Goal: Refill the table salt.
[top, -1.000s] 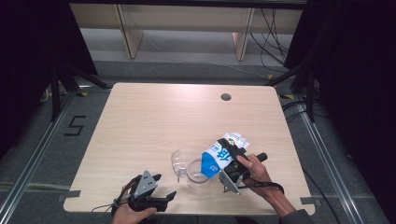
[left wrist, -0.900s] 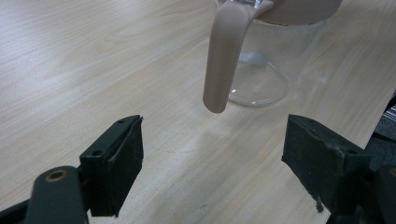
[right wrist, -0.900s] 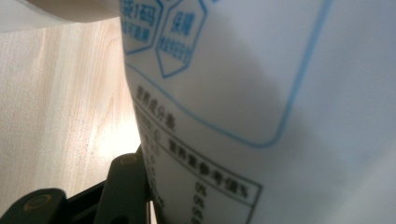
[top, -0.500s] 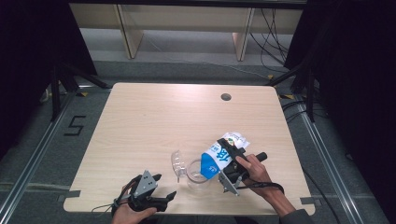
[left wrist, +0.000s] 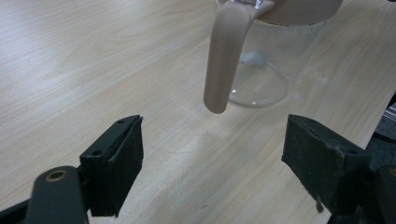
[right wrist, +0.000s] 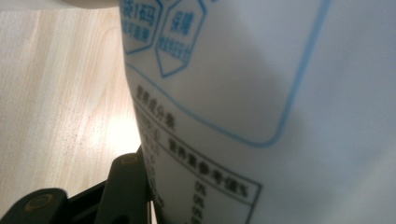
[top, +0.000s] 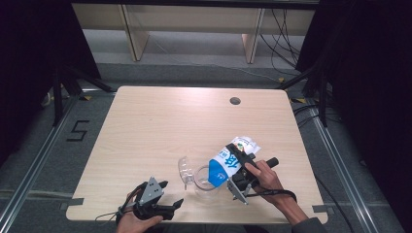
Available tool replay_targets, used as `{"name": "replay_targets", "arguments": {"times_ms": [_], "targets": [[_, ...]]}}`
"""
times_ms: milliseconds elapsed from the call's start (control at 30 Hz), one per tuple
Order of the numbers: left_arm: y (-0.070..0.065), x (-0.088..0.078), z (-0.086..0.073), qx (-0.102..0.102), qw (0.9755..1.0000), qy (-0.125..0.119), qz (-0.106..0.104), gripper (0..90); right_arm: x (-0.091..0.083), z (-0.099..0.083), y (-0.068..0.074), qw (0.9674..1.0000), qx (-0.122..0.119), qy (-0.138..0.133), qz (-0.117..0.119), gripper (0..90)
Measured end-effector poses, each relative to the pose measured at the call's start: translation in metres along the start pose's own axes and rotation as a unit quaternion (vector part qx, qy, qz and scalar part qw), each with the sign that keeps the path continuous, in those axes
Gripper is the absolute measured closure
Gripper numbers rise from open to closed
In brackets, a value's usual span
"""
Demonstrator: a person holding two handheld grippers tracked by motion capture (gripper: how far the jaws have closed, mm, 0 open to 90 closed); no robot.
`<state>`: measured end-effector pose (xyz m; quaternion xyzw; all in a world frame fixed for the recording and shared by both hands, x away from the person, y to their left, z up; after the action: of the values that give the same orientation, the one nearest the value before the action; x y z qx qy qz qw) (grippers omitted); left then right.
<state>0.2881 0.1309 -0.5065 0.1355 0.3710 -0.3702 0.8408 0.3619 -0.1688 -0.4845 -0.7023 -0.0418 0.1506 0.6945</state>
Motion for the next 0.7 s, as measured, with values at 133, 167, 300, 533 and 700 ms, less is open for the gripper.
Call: {"name": "replay_targets", "arguments": {"times_ms": [133,167,300,533,700], "targets": [[-0.0004,0.0002,-0.0001,-0.005,1.0,0.0,0.0,19.9,0.0001,0.002,-0.003,0.9996,-0.021,-0.011,-0.016,52.5],[0.0002,-0.0002,0.0,0.0,1.0,0.0,0.001,19.9,0.0001,0.0021,-0.0031,0.9996,-0.021,-0.011,-0.016,52.6],[0.0001,-0.0002,-0.0001,-0.001,1.0,-0.001,0.001,19.9,0.0002,0.0017,-0.0033,0.9996,-0.022,-0.01,-0.017,52.6],[0.0,-0.0001,0.0,-0.001,1.0,-0.001,0.001,19.9,-0.0003,0.0016,-0.0035,0.9994,-0.027,-0.007,-0.022,52.7],[0.0,0.0,0.0001,-0.001,1.0,-0.001,0.0,19.9,-0.0007,-0.0001,0.0009,0.9999,-0.01,0.007,-0.008,52.7]]}}
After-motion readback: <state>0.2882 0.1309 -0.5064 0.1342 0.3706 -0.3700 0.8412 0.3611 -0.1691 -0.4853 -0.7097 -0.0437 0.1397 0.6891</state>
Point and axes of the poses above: each handheld gripper's, and its own axes: x roughly forward along the jaws, z roughly out of its top, y roughly to its left, the point moved 1 cm from there along x, roughly forward along the jaws, and after that the axes turned 14 degrees about y, right-handed, at the moved point
